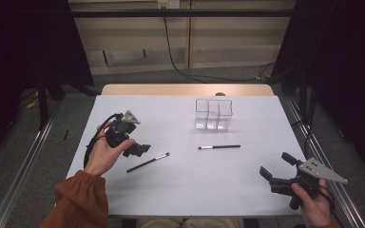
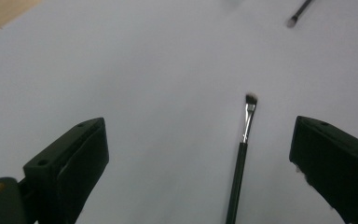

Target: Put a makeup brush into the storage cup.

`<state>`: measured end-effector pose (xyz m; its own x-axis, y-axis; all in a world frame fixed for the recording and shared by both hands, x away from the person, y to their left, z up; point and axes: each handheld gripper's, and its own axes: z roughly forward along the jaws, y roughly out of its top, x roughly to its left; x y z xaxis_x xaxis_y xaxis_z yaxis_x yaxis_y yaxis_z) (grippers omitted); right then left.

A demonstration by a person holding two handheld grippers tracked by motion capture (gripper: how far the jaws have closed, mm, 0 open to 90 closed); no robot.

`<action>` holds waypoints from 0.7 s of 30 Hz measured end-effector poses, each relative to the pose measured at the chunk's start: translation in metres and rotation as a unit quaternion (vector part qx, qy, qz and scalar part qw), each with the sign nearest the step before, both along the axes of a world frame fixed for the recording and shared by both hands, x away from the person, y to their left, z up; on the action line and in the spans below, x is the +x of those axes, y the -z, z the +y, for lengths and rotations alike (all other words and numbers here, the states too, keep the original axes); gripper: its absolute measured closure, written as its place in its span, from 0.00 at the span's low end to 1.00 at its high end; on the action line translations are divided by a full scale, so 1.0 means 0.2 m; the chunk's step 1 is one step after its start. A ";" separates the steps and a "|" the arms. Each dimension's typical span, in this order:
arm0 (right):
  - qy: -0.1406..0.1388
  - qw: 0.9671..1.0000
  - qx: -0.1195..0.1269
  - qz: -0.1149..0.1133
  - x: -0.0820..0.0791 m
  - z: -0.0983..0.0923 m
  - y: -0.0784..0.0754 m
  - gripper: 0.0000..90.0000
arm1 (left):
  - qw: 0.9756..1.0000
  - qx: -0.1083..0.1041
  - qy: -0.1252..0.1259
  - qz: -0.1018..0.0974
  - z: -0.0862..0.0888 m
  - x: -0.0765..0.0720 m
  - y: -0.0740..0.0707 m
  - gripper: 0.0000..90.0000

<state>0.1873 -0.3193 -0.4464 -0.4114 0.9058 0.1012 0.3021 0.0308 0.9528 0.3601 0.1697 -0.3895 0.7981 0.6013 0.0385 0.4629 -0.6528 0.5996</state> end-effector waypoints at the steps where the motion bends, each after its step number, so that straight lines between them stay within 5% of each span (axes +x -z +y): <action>1: 0.000 1.000 0.000 0.000 0.00 0.00 0.00 0.01 | 1.000 0.012 0.003 0.007 -0.01 0.00 0.01 0.07; 5: -0.002 1.000 0.000 0.001 0.00 0.01 0.00 0.01 | 1.000 0.018 0.008 0.016 -0.02 0.01 0.02 0.08; 12: -0.005 1.000 -0.004 0.001 0.01 0.01 0.00 0.01 | 0.997 0.064 0.015 0.046 -0.06 0.01 0.07 0.08; 21: -0.007 1.000 -0.005 0.002 0.01 0.01 0.00 0.01 | 0.993 0.078 0.034 0.087 -0.10 0.01 0.13 0.15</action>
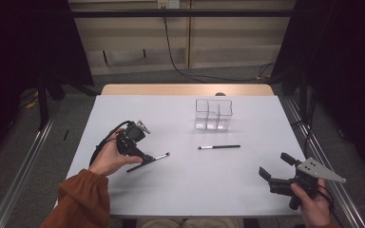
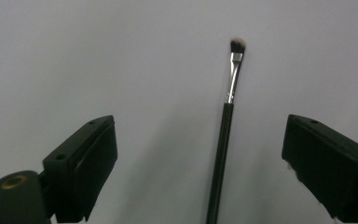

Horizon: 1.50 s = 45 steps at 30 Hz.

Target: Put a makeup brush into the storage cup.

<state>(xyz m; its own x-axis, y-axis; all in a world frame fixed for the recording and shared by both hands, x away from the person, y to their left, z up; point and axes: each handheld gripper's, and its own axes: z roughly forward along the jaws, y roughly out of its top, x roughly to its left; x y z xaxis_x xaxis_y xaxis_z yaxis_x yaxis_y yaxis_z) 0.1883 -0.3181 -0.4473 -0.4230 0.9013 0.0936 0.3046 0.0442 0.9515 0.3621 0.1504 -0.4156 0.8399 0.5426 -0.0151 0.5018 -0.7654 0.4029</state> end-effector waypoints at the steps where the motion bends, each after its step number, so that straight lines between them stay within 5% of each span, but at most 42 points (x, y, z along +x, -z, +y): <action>1: 0.000 1.000 0.000 0.000 0.00 0.00 0.00 0.01 | 1.000 -0.002 0.001 0.006 -0.01 0.00 0.01 0.20; 16: -0.002 1.000 0.000 0.002 0.00 0.00 0.00 0.01 | 0.997 0.035 0.046 0.047 -0.03 -0.02 0.06 0.62; 27: -0.004 1.000 -0.002 0.003 0.00 0.00 0.00 0.00 | 0.993 0.071 0.063 0.071 -0.04 -0.02 0.13 0.73; 33: -0.005 1.000 -0.004 0.002 0.00 0.01 0.00 0.00 | 0.992 0.084 0.065 0.067 -0.06 -0.03 0.14 0.77; 38: -0.005 1.000 -0.008 0.002 0.00 0.01 0.00 0.00 | 0.989 0.109 0.078 0.070 -0.08 -0.02 0.14 0.80; 45: -0.007 1.000 -0.014 0.002 0.00 0.01 0.00 0.00 | 0.990 0.105 0.067 0.072 -0.08 -0.01 0.14 0.94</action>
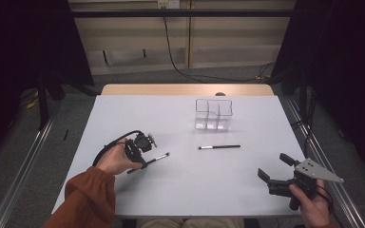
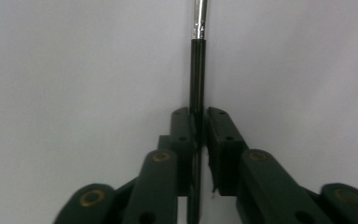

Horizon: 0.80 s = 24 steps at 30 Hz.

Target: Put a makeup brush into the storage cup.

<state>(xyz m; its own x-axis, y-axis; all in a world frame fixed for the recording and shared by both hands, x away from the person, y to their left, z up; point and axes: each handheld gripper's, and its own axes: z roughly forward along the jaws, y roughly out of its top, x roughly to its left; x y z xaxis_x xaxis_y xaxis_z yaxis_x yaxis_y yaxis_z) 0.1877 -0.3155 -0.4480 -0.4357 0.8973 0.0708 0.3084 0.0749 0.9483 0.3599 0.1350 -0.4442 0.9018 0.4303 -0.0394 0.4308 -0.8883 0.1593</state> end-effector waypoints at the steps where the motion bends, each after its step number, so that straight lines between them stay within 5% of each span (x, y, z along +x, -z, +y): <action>1: 0.000 1.000 0.000 0.000 0.00 0.00 0.00 0.00 | 1.000 -0.005 -0.003 0.000 0.00 0.00 0.00 0.94; 5: 0.002 1.000 0.000 0.001 0.00 0.00 0.00 0.00 | 1.000 0.002 0.009 -0.002 0.00 0.00 0.00 0.94; 24: 0.002 1.000 0.000 0.002 0.00 0.00 0.00 0.00 | 0.998 -0.051 -0.027 0.012 0.08 0.00 -0.01 0.94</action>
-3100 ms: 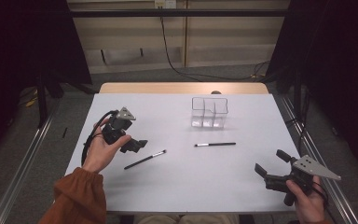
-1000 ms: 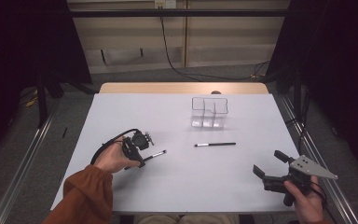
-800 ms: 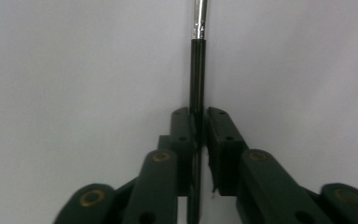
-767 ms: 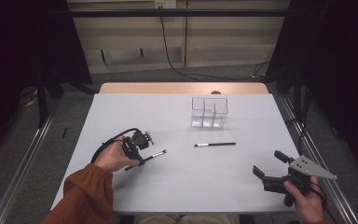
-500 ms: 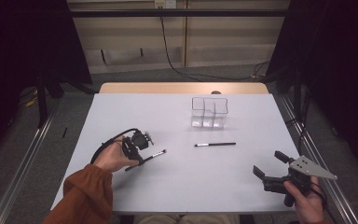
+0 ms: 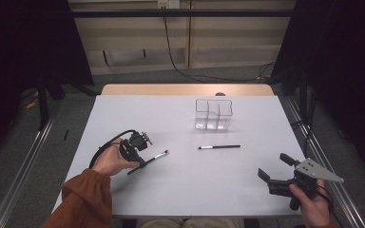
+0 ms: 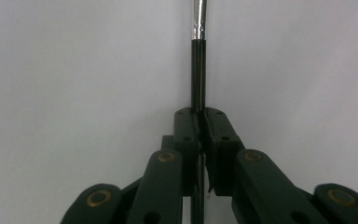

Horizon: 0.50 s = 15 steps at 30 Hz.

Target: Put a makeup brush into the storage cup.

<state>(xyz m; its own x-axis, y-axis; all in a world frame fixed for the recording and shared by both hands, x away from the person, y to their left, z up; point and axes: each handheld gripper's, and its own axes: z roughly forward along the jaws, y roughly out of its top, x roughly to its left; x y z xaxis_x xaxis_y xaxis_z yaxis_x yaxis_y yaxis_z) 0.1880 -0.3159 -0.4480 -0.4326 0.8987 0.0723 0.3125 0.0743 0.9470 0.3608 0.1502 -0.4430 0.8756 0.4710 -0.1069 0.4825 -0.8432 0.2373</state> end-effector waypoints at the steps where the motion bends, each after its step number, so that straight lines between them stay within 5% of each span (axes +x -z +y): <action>1: 0.000 1.000 0.000 0.000 0.00 0.00 0.00 0.00 | 1.000 -0.003 -0.003 0.001 0.01 0.00 0.00 0.94; 9: 0.001 1.000 -0.001 0.001 0.00 0.00 0.00 0.00 | 0.999 -0.040 -0.021 -0.028 0.04 0.00 -0.06 0.94; 15: 0.000 1.000 -0.001 0.000 0.00 0.00 0.00 0.00 | 0.995 -0.076 -0.048 -0.047 0.07 -0.01 -0.08 0.94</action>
